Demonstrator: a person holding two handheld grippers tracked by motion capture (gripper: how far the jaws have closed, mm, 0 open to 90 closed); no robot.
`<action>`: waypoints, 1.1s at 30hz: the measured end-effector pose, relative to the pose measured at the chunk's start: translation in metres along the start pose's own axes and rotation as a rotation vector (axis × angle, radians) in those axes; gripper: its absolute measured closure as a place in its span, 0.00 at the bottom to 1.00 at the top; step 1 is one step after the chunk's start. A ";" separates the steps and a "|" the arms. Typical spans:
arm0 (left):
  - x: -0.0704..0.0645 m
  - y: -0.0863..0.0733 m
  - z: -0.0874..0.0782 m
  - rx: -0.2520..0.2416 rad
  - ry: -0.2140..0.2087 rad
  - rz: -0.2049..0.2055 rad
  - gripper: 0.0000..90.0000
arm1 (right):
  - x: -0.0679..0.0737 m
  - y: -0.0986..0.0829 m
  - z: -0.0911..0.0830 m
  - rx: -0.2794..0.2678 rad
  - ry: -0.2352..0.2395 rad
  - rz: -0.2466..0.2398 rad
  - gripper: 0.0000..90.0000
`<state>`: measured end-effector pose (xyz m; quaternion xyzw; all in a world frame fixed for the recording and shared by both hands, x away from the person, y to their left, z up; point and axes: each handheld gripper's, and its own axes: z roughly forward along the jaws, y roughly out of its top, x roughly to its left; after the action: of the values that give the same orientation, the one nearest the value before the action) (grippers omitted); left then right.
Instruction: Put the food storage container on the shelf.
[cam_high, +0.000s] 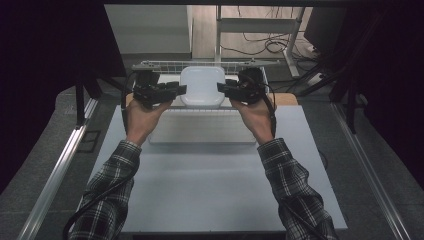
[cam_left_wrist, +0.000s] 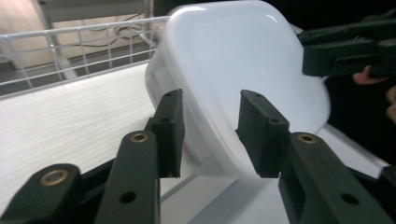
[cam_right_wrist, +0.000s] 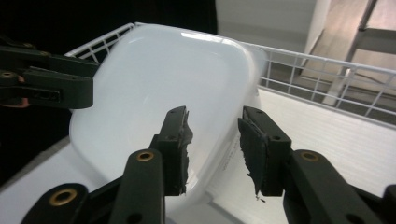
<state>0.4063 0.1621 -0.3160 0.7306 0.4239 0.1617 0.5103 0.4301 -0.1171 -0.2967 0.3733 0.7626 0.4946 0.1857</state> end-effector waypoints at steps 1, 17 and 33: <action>0.000 0.000 0.002 -0.007 0.007 0.003 0.65 | 0.000 -0.001 0.005 0.000 -0.015 -0.014 0.67; -0.002 -0.008 -0.022 -0.088 -0.012 0.012 0.73 | 0.000 -0.011 -0.019 -0.060 0.017 -0.046 0.86; -0.009 -0.032 0.012 0.018 -0.053 0.049 1.00 | 0.014 -0.039 0.010 0.060 0.062 -0.111 0.99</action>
<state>0.3949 0.1516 -0.3478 0.7493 0.3935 0.1512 0.5108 0.4127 -0.1098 -0.3342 0.3203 0.8021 0.4717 0.1778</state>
